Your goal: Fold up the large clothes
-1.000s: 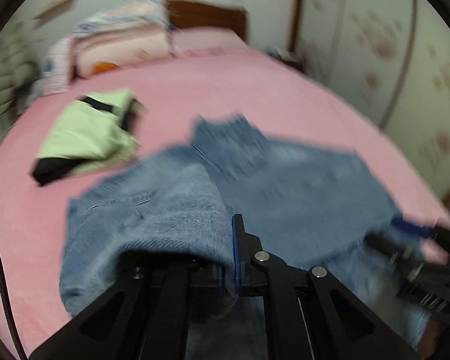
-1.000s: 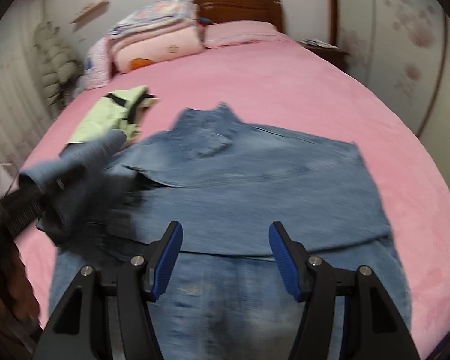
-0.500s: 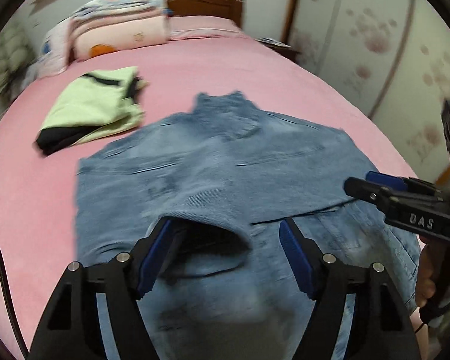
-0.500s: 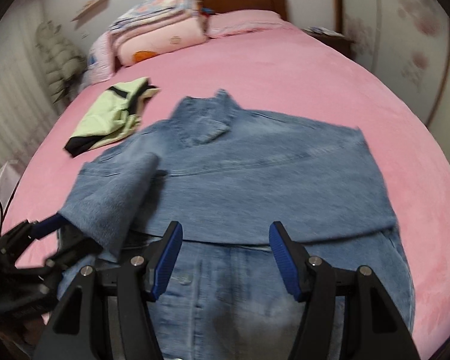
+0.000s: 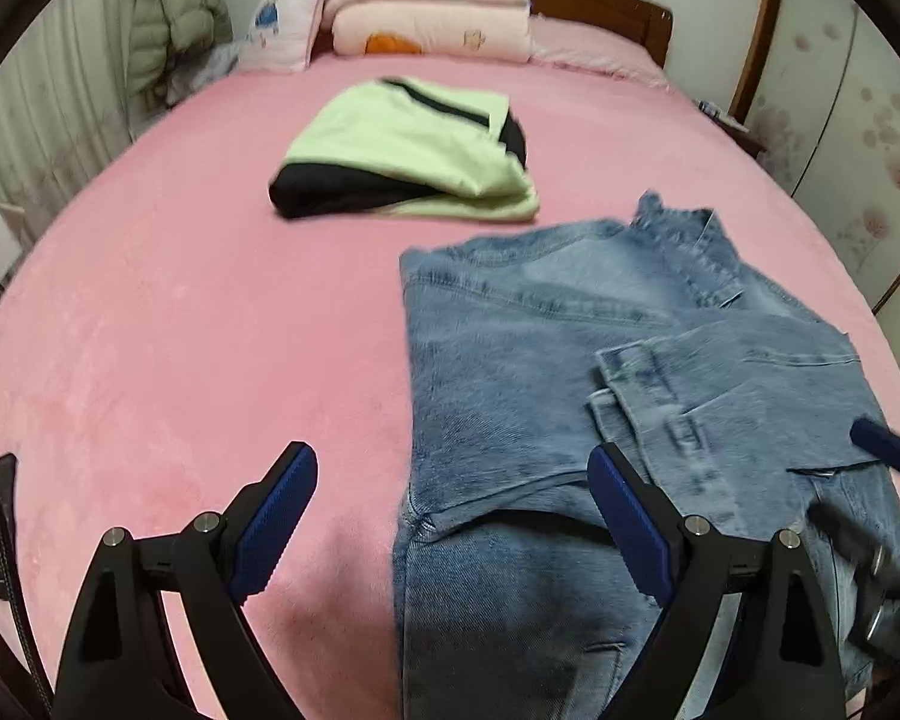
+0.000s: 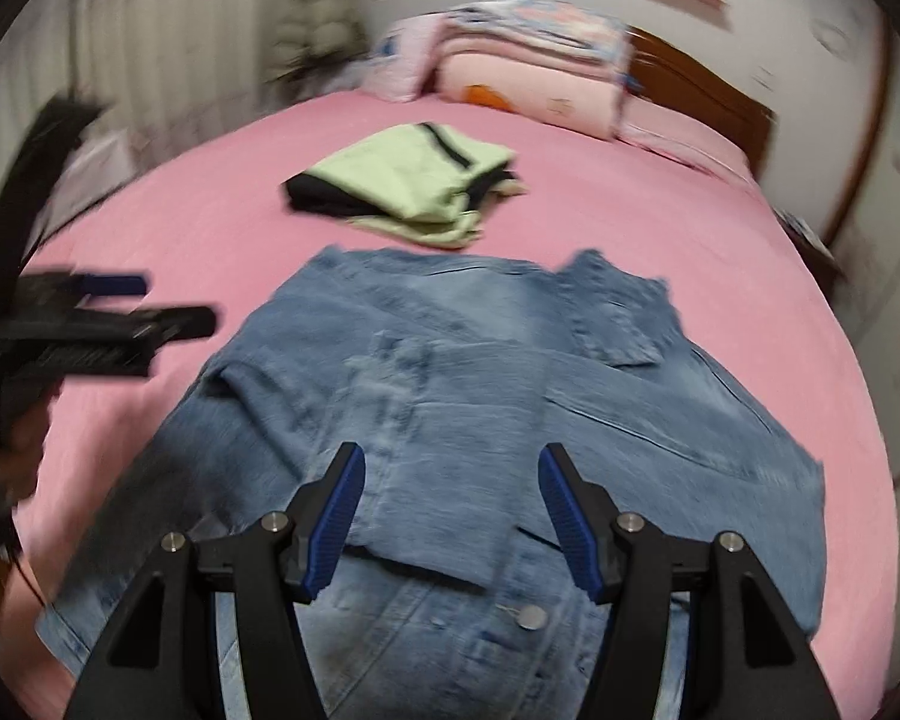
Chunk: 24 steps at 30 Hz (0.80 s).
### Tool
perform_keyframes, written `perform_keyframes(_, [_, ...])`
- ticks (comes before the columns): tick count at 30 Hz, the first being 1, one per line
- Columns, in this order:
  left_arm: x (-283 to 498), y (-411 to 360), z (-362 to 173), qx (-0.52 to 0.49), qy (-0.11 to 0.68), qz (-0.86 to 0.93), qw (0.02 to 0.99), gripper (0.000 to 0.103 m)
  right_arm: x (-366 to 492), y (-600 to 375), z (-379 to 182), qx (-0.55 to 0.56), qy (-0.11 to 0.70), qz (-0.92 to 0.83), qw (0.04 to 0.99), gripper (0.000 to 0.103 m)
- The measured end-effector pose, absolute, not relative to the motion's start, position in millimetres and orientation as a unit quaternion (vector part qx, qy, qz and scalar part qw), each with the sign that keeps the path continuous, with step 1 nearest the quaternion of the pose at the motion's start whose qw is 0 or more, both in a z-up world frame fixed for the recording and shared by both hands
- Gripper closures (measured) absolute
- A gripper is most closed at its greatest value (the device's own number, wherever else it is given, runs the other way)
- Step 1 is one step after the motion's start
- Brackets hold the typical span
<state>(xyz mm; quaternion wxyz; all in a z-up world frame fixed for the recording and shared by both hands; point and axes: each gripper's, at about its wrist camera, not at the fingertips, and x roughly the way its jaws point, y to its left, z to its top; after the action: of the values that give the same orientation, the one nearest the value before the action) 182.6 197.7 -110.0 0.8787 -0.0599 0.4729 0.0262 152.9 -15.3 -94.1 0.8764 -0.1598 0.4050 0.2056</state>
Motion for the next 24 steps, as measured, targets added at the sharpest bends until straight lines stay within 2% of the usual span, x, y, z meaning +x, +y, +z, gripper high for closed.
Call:
perform_keyframes(7, [215.8, 199.6, -140.9, -0.062, 0.505, 0.020, 0.860, 0.012, 125.7, 23.4, -128.1, -0.278, 0.384, 0.251, 0.844, 0.043])
perform_keyframes(16, [246.6, 200.1, -166.1, -0.071, 0.532, 0.018, 0.843, 0.012, 113.2, 51.1, -177.3, -0.428, 0.326, 0.222, 0.813, 0.043])
perform_keyframes(17, [249.8, 200.6, -168.8, -0.073, 0.535, 0.018, 0.842, 0.012, 113.1, 52.2, -180.0, -0.436, 0.321, 0.220, 0.811, 0.046])
perform_keyframes(18, [252.7, 201.5, -171.1, -0.074, 0.537, 0.020, 0.840, 0.012, 113.4, 52.7, -180.8, -0.438, 0.320, 0.226, 0.809, 0.066])
perform_keyframes(19, [254.8, 201.4, -172.4, -0.074, 0.538, 0.019, 0.840, 0.012, 115.8, 52.6, -180.2, -0.434, 0.329, 0.232, 0.806, 0.077])
perform_keyframes(21, [258.6, 200.6, -173.7, -0.071, 0.537, 0.021, 0.840, 0.014, 123.6, 47.7, -171.9, -0.414, 0.335, 0.231, 0.814, 0.079])
perform_keyframes(24, [264.9, 196.2, -173.3, -0.063, 0.535, 0.020, 0.842, 0.023, 145.2, 26.3, -142.9, -0.353, 0.334, 0.202, 0.851, 0.085])
